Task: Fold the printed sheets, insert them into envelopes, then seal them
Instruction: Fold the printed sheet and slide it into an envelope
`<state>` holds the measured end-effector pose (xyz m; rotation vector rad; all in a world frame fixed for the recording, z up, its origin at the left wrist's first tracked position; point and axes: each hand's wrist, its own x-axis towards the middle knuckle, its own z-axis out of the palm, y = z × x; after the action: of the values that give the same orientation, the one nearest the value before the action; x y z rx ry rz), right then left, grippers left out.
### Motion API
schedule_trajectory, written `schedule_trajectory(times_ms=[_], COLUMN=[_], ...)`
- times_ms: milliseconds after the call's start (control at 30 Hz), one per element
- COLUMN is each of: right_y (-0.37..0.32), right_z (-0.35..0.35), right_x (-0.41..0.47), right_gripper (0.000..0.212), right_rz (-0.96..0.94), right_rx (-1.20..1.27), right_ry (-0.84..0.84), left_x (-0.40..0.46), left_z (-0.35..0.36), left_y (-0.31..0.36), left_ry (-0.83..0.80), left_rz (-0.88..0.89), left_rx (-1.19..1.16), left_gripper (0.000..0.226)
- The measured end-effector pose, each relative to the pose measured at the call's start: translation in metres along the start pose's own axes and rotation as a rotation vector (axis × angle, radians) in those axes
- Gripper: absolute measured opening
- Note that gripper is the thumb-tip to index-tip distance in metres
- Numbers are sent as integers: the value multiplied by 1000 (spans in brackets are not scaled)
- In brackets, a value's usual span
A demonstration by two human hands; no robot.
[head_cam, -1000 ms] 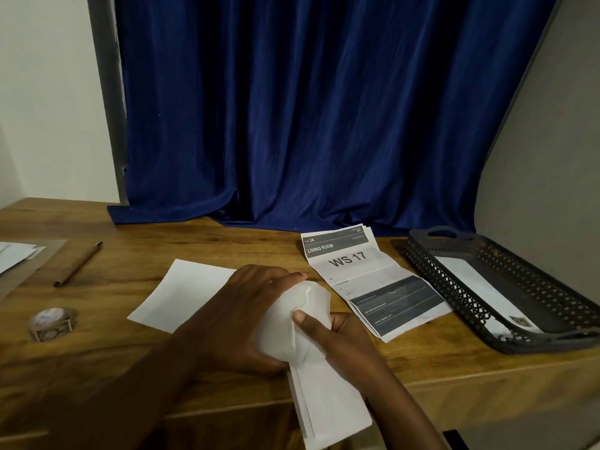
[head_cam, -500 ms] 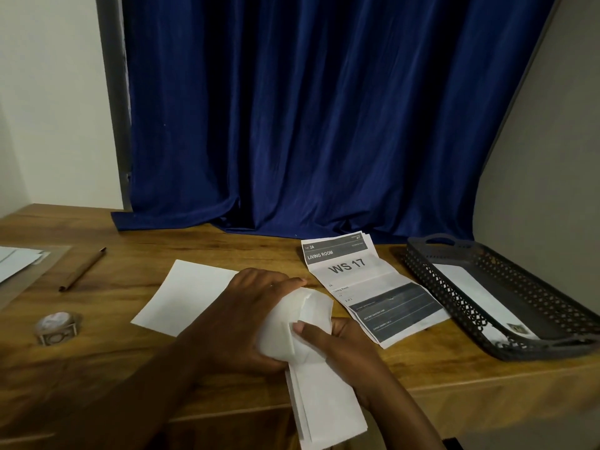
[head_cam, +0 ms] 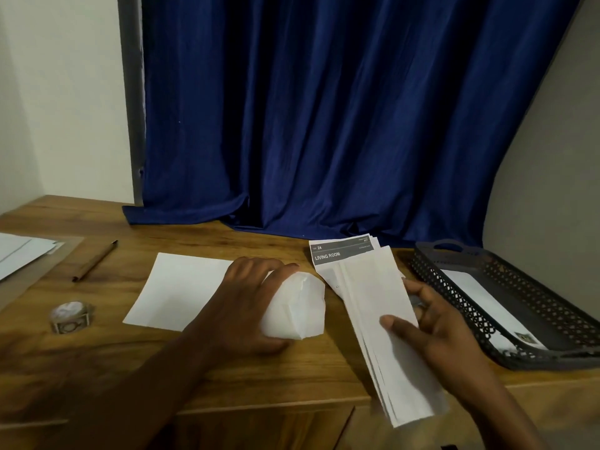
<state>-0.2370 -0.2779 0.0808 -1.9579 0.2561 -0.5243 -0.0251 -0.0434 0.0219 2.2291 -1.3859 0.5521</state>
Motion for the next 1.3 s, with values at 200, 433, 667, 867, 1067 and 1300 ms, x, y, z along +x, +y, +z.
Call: schedule_trajectory(times_ms=[200,433,667,867,1067,1300], right_y=[-5,-10,-17,-21,-12,10], right_z=[11,17,35,73,98,54], right_x=[2,12,38,52,48,21], right_gripper=[4,14,41,53,60,94], right_rz=[27,160,95,-76,-228,-73], right_rx=[-395,-604,-830,-976,-1000,-678], right_ry=[-93,-297,-158,32,238,324], left_x=[0,1,1,1,1,1], left_z=[-1,-2,2,0,-2,-1], left_y=[2,5,7,9,11,7], left_ry=[15,-2,-30,-62,-51,-18], left_rz=[14,44,87,76,68,46], left_rx=[43,44,42,45,54,58], left_gripper=[113,111,110,111,110,112])
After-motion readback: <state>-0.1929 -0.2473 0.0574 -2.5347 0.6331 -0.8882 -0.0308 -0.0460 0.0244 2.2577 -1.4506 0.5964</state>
